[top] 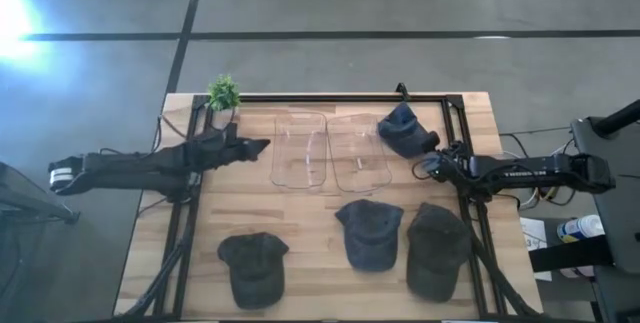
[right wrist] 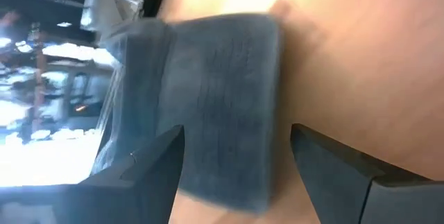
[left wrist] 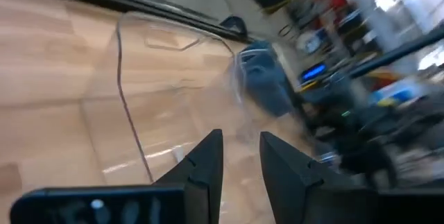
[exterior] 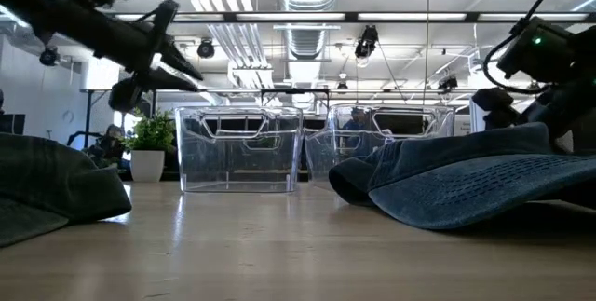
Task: Pick & Place hat
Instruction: Put the top blue cap into the right transparent bin
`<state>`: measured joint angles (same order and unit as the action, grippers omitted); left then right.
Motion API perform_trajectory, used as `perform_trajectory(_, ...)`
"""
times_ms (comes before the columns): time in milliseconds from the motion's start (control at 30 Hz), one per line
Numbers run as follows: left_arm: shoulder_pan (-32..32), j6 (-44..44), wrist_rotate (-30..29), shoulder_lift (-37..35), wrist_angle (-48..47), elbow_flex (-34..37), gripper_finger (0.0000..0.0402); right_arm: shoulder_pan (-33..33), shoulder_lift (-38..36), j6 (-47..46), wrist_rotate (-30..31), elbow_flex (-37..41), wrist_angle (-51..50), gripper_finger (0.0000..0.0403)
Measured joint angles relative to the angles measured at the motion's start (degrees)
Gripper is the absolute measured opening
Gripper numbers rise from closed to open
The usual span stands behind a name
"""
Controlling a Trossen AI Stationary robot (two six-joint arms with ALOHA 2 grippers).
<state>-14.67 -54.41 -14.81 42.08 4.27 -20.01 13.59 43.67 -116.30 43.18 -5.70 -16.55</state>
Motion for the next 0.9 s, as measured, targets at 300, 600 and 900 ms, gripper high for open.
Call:
perform_trajectory(300, -0.79, 9.82, 0.03, 13.89, -6.47, -12.93, 0.009, 5.03, 3.1, 4.88, 0.05, 1.72, 14.32, 0.0247)
perform_trajectory(600, -1.01, 19.99, 0.38, 21.33, -12.84, -23.76, 0.009, 5.99, 6.66, 8.07, -2.73, 2.61, 19.97, 0.0136)
perform_trajectory(900, -1.14, 27.82, 0.64, 20.69, -16.68, -28.63, 0.009, 6.7, 9.76, 20.55, 1.26, 2.36, 28.41, 0.0019)
